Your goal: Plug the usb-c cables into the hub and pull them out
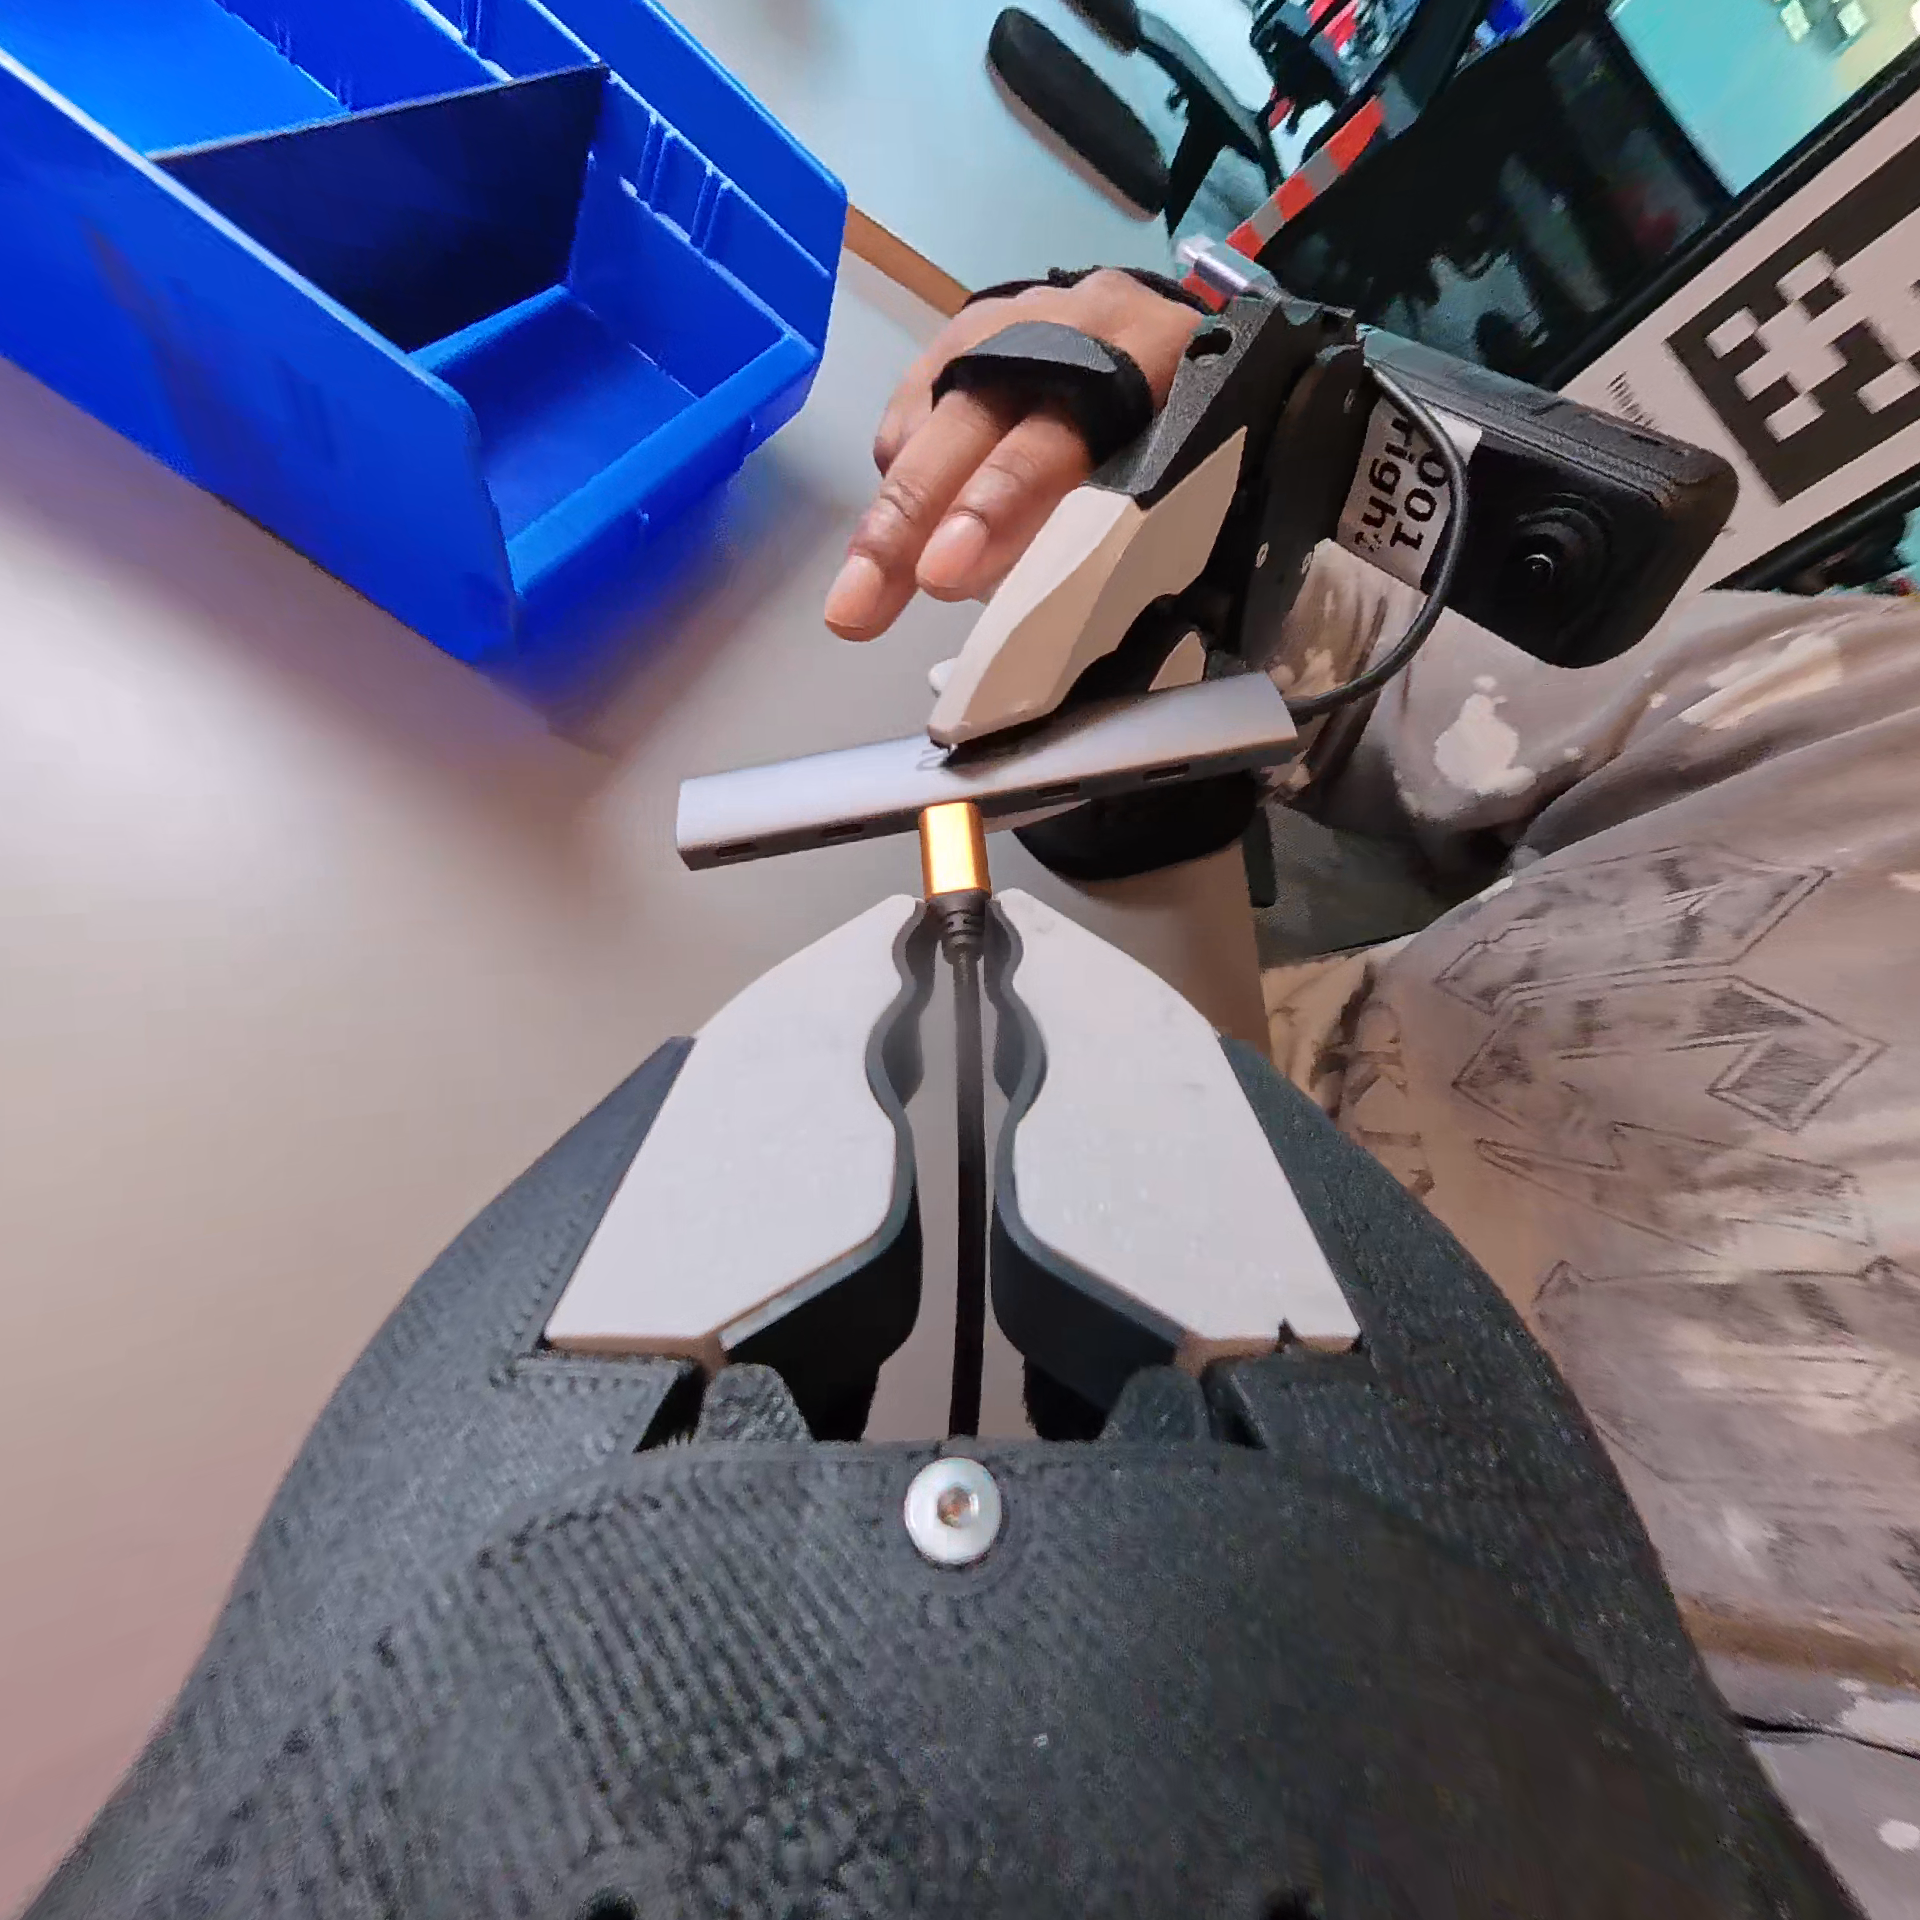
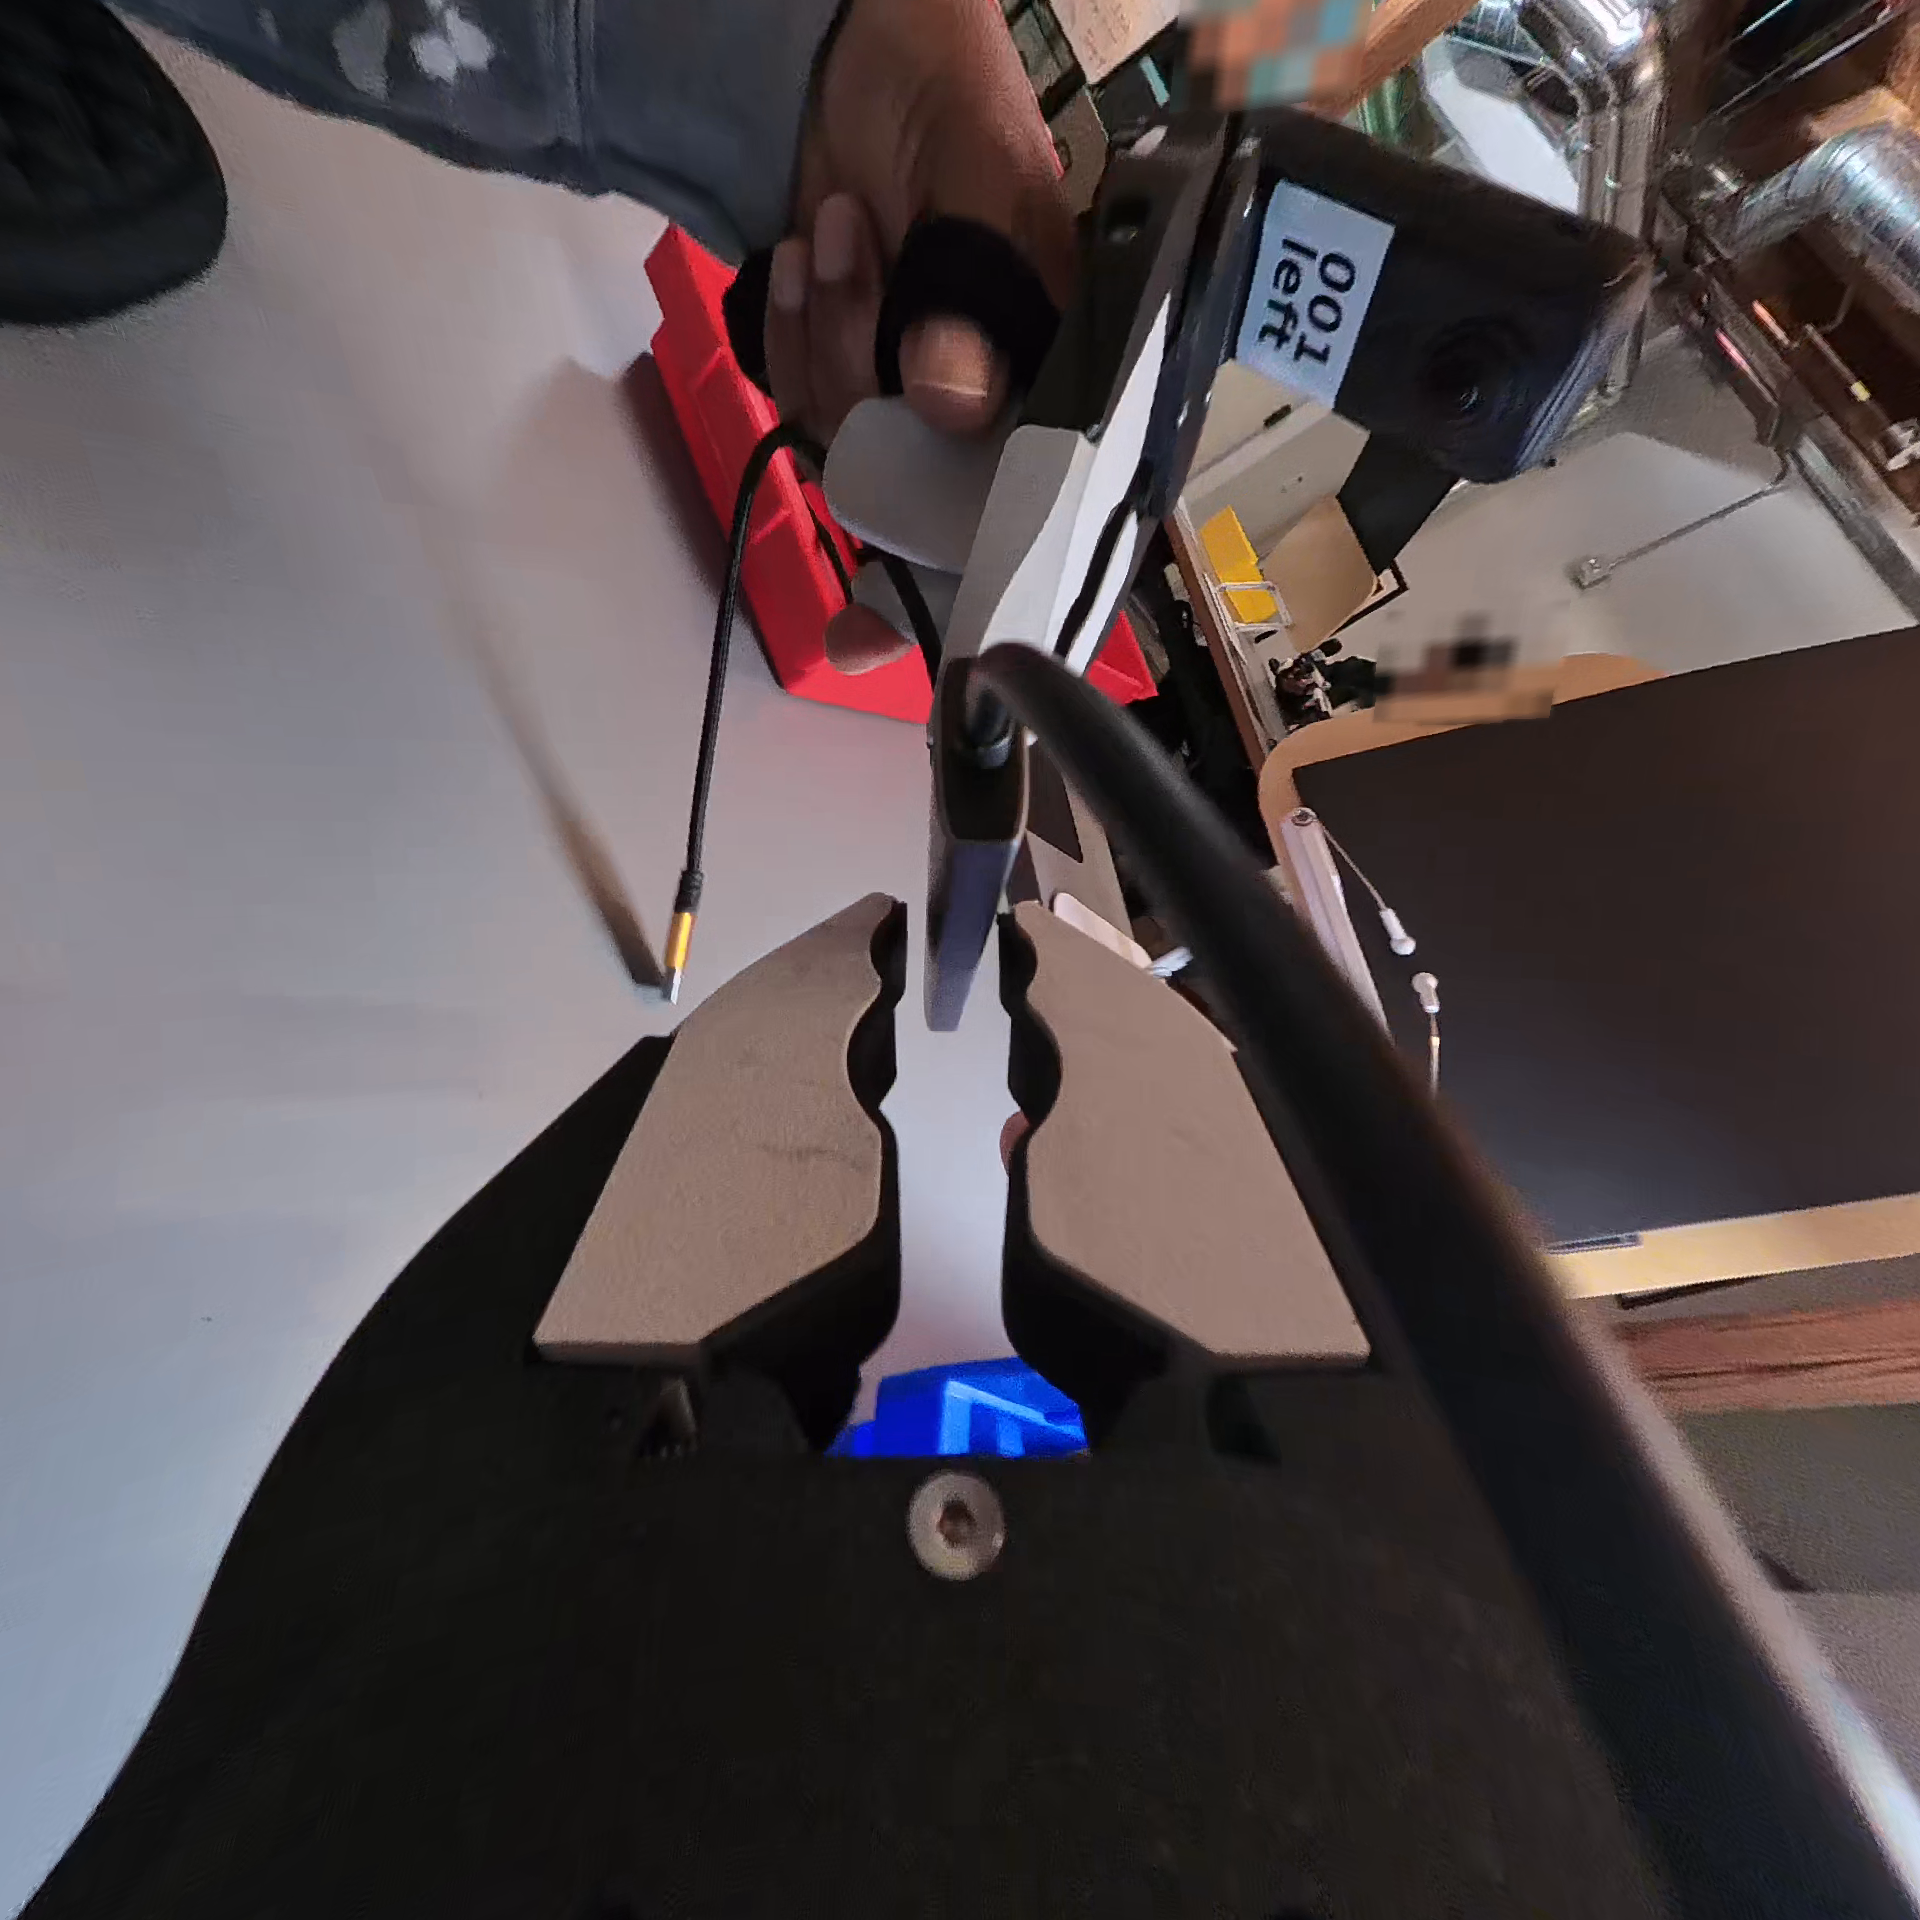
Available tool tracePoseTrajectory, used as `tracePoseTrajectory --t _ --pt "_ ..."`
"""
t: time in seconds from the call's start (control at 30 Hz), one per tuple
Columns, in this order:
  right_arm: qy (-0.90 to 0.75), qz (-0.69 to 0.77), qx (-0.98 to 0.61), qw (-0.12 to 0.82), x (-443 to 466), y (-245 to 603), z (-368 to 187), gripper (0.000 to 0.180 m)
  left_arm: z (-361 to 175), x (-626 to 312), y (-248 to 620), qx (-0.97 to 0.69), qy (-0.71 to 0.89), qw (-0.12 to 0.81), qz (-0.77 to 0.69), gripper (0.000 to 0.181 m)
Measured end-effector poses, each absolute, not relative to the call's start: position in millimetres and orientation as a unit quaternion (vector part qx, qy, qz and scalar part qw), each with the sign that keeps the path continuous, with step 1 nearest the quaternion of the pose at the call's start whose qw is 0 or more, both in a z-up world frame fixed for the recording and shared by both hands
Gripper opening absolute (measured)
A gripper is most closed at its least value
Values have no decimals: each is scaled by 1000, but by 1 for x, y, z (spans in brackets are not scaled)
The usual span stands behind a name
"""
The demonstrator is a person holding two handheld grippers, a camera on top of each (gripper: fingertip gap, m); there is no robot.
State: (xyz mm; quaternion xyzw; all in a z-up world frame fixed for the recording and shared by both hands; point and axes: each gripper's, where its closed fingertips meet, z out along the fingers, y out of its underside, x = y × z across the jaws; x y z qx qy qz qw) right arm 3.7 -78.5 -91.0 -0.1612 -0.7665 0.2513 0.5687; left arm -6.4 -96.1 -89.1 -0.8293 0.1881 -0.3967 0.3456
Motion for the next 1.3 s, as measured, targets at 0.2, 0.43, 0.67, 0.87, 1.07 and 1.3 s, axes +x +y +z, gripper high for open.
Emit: tracePoseTrajectory --t 0.2,0.43,0.67,0.87,1.07,1.3 --pt "-755 364 -227 496 7 -80 -92 9 -90 0 -92 -815 161 333 -446 9" --pt "-691 559 -331 318 13 -83 -81 10 -79 8 -96 -809 179 349 -438 8" --pt "-657 567 -407 283 6 -72 -81 12 -76 2 -86 -817 136 367 -423 8" --pt "-684 547 -404 263 12 -69 -91 11 -81 5 -83 -823 130 359 -420 7" --pt "-705 524 -392 273 16 -66 -97 11 -83 6 -83 -829 129 356 -412 7" --pt "-718 493 -381 309 12 -65 -100 11 -85 7 -82 -834 124 356 -403 8"
